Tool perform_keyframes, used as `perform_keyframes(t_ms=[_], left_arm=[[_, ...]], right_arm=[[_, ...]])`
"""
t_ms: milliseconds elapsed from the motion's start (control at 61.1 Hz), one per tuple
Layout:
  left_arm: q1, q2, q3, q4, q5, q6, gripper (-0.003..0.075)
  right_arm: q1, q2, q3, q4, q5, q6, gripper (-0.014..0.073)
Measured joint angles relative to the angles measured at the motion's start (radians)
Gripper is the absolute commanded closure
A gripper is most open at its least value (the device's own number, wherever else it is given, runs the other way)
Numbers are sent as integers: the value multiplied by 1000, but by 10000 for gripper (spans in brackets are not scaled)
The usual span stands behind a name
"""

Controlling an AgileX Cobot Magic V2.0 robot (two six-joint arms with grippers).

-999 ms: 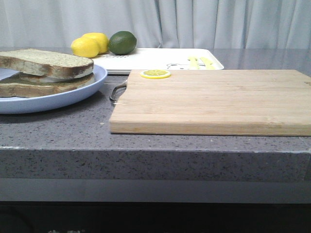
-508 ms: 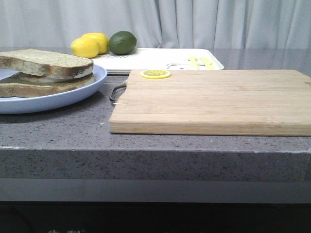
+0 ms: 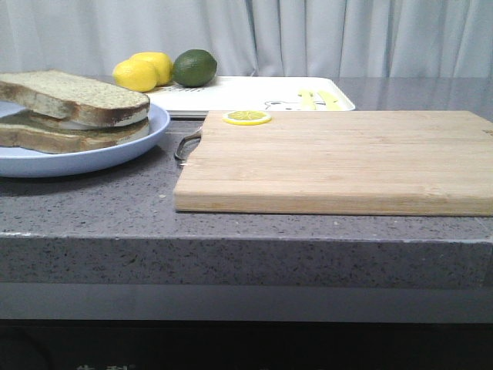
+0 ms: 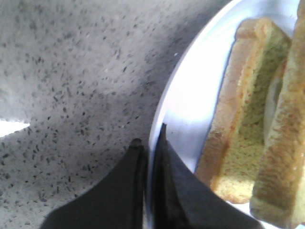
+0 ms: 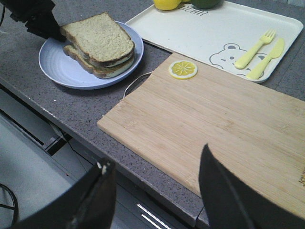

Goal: Place bread and move sandwich to tray
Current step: 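Lift the plate with the left gripper and lower it onto the white tray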

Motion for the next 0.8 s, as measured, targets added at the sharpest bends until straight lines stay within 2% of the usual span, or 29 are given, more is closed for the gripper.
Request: perform_keyframes(t_ms=[213, 458, 606, 802], left_arm=[[0, -13, -122, -23, 56, 9, 741], [-5, -3, -191, -179, -3, 11, 741], [-49, 69, -262, -214, -31, 11, 741], [-139, 233, -443, -218, -33, -32, 741]], right_arm=[[0, 0, 0, 0, 0, 0, 180], [0, 0, 0, 0, 0, 0, 180], [0, 0, 0, 0, 0, 0, 180], [0, 0, 0, 0, 0, 0, 180]])
